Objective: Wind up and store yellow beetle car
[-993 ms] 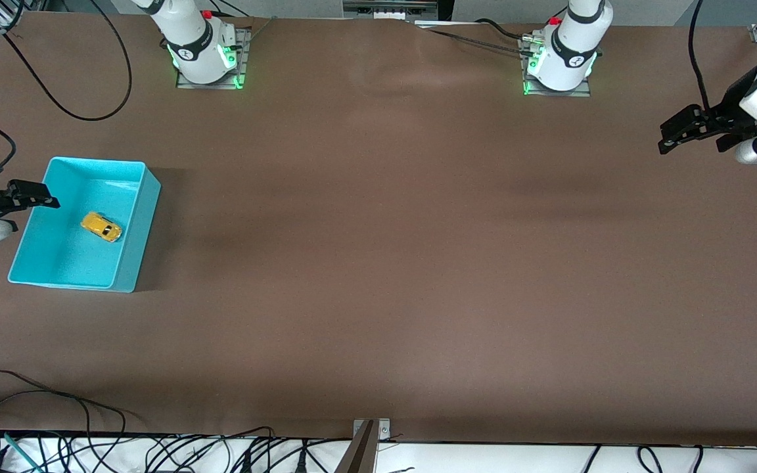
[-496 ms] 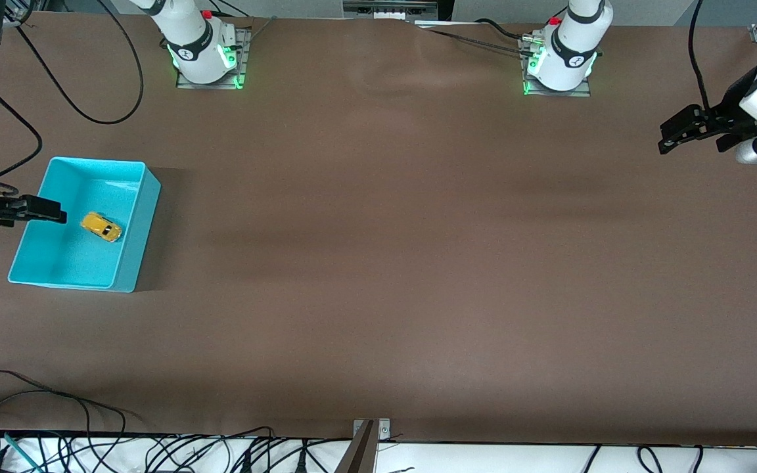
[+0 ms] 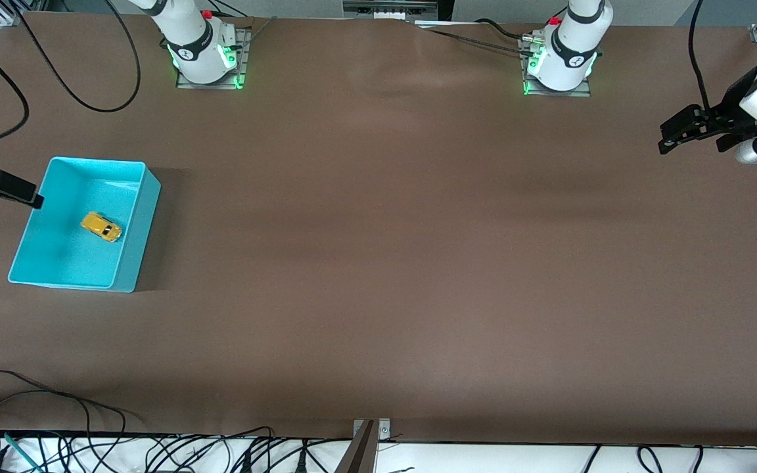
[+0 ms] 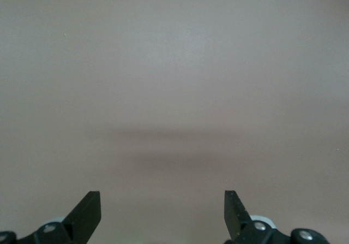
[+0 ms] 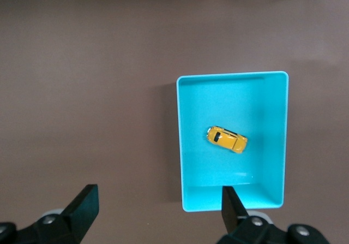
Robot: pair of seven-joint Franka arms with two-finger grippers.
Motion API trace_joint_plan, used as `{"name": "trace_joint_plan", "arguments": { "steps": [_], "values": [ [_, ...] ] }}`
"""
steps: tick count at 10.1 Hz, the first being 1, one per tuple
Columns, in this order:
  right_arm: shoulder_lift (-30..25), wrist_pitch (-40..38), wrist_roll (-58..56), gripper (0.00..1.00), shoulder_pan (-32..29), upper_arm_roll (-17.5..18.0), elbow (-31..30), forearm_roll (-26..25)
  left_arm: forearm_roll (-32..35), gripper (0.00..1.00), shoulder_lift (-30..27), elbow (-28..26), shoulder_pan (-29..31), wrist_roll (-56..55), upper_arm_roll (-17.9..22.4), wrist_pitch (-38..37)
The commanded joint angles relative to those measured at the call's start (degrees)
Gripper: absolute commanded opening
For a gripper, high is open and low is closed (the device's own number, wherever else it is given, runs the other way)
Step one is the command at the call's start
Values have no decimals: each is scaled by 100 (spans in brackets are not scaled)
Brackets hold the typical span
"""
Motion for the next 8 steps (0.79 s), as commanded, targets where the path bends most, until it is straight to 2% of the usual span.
{"name": "trace_joint_plan", "arguments": {
  "steps": [1,2,3,4,6,8],
  "values": [
    [-385,-19,597,100,60,56,-342,-232,44,100,-81,-69,5,26,-4,55],
    [-403,-1,598,100,-122,378,-342,-320,44,100,-81,-69,13,43,5,55],
    [-577,-19,598,100,-759,1025,-368,-504,44,100,-81,-69,13,43,5,55],
    [-718,-71,598,100,-1123,1510,-395,-740,44,100,-81,-69,13,43,5,55],
    [-930,-19,572,100,-1144,1515,-623,-822,44,100,-81,-69,5,43,5,55],
    [-852,43,572,100,-1118,1515,-580,-787,44,100,-81,-69,5,43,5,55]
  ]
}}
